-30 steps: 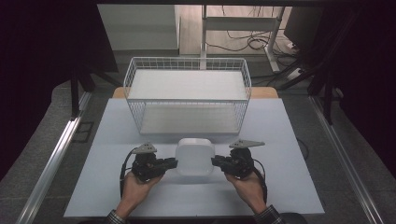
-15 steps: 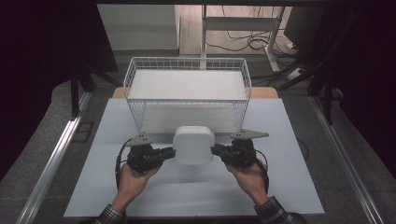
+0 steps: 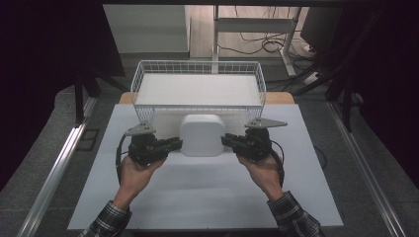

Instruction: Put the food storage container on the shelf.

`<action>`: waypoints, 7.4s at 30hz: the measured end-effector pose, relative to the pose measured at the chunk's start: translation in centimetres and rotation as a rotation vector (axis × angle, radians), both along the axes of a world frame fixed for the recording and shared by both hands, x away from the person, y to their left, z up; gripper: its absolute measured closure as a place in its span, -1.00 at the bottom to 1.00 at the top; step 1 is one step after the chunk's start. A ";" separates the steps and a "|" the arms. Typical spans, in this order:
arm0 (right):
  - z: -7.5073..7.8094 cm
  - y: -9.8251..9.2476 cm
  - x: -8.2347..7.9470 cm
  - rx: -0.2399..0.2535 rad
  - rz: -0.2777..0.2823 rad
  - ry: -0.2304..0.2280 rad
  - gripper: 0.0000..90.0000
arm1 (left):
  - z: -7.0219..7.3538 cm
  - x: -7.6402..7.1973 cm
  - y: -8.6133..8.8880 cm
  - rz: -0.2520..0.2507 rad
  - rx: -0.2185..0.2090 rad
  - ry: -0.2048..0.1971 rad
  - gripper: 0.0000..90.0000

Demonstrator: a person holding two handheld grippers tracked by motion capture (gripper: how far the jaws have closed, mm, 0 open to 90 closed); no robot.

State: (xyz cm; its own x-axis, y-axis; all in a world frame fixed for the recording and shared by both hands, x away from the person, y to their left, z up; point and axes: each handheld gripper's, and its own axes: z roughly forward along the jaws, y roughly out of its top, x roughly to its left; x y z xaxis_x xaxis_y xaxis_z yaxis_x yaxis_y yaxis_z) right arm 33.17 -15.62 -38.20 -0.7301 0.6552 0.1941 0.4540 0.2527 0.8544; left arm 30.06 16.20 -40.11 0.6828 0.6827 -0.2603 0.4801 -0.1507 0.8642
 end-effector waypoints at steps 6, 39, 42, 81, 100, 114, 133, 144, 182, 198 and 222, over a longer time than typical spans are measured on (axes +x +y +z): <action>2.3 0.5 1.0 0.011 0.000 -0.040 0.73 | 2.1 0.7 0.3 0.011 0.004 -0.031 0.79; 8.1 2.4 7.5 0.036 -0.041 -0.090 0.72 | 7.6 7.2 1.7 0.062 -0.037 -0.056 0.78; 8.2 2.5 8.1 0.034 -0.045 -0.080 0.72 | 7.5 7.7 1.7 0.066 -0.044 -0.043 0.78; 8.2 4.3 12.2 0.049 -0.122 -0.021 0.34 | 7.7 12.3 0.8 0.144 -0.073 0.028 0.29; 8.0 5.3 14.3 0.012 -0.213 -0.038 0.18 | 8.4 13.9 0.0 0.232 -0.011 0.025 -0.02; 9.1 5.4 13.5 -0.007 -0.134 -0.029 -0.28 | 9.3 12.7 -0.3 0.184 -0.051 -0.035 -0.30; 6.8 5.3 10.9 -0.074 -0.036 -0.089 -0.93 | 6.8 10.0 0.2 0.030 0.052 -0.059 -0.85; 5.8 5.2 9.6 -0.108 -0.003 -0.124 -0.97 | 5.4 8.4 0.3 0.013 0.104 -0.107 -0.92; 2.9 3.1 4.8 -0.139 0.067 -0.171 -0.97 | 0.9 2.9 -0.6 -0.078 0.067 -0.174 -0.92; -0.3 2.3 2.6 -0.164 0.098 -0.175 -0.98 | -2.7 0.8 -0.7 -0.100 0.082 -0.131 -0.90; -4.4 -0.3 -0.3 -0.182 0.071 -0.146 -1.00 | -6.8 -2.1 0.4 -0.068 0.120 -0.075 -0.92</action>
State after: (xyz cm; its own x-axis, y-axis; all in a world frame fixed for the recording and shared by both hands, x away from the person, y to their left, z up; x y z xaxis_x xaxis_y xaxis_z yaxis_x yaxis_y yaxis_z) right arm 32.82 -15.91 -42.62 -0.7875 0.6154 -0.0330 0.3048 0.4355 0.8470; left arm 27.94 16.65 -46.88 0.7430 0.6572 -0.1265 0.4002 -0.2848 0.8710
